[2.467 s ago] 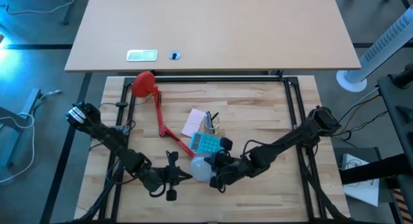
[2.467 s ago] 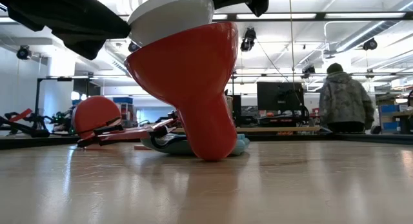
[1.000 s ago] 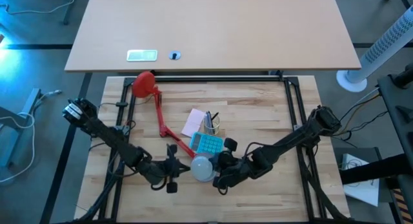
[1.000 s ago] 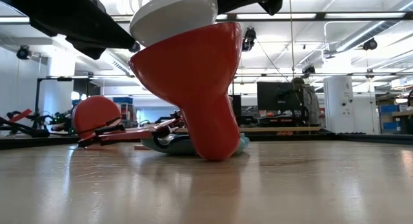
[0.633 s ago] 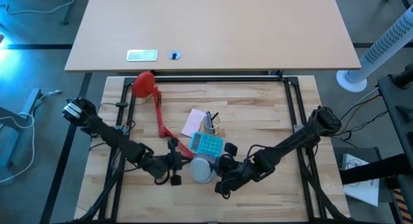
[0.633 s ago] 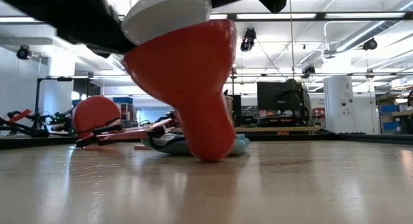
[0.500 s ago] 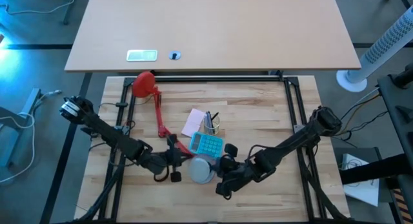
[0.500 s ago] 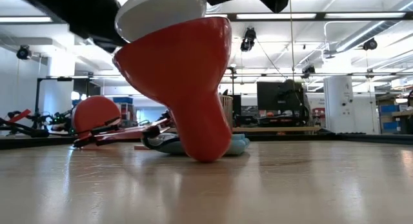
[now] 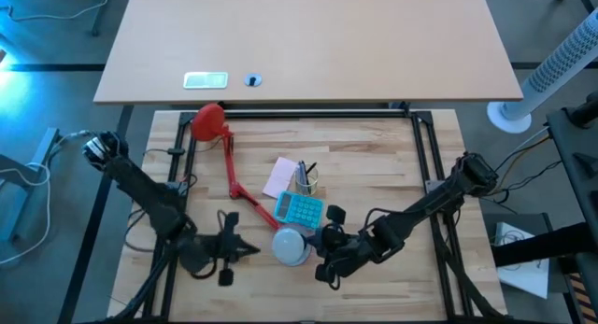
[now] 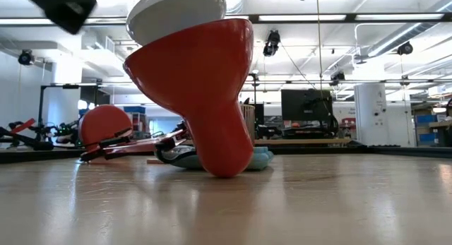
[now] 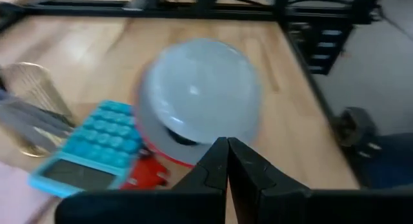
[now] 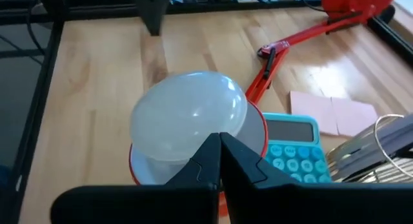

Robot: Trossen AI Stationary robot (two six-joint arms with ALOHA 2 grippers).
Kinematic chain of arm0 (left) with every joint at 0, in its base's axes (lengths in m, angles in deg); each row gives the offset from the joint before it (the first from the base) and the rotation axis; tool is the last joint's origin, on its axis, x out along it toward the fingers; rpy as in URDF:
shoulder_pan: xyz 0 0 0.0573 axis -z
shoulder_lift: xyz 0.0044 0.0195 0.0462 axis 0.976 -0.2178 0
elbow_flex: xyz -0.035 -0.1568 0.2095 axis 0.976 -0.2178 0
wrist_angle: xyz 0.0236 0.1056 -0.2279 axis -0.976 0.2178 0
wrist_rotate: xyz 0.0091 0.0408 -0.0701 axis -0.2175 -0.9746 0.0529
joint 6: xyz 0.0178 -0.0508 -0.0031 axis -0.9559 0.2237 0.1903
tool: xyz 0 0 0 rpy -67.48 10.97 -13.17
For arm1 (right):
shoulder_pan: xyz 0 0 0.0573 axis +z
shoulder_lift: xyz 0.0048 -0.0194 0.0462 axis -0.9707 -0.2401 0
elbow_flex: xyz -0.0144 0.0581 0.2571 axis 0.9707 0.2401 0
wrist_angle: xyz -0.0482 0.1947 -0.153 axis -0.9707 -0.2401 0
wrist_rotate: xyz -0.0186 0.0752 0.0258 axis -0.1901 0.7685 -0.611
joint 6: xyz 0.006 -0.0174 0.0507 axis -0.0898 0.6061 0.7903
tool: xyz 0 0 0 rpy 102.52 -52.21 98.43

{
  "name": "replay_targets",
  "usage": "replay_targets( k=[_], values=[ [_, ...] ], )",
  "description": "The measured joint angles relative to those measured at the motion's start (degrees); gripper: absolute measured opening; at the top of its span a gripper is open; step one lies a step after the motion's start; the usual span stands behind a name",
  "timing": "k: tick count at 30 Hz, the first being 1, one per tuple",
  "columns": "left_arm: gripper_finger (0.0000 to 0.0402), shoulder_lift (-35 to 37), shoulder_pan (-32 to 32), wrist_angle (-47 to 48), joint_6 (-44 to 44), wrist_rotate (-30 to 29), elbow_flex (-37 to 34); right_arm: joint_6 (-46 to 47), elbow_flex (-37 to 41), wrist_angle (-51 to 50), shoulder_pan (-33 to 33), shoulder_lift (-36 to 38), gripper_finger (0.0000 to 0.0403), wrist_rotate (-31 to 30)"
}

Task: Screw lightbulb
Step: Remove the lightbulb from the red desk lamp

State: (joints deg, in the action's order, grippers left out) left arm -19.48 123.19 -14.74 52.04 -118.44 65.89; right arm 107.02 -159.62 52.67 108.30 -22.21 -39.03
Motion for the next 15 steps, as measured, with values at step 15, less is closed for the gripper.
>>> replay_targets(
  k=[15],
  values=[
    [0.0,-7.82,2.86,-1.95,5.27,-7.93,-0.04,0.68,-0.12,1.24,3.91,3.13,0.0089,1.75]
  ],
)
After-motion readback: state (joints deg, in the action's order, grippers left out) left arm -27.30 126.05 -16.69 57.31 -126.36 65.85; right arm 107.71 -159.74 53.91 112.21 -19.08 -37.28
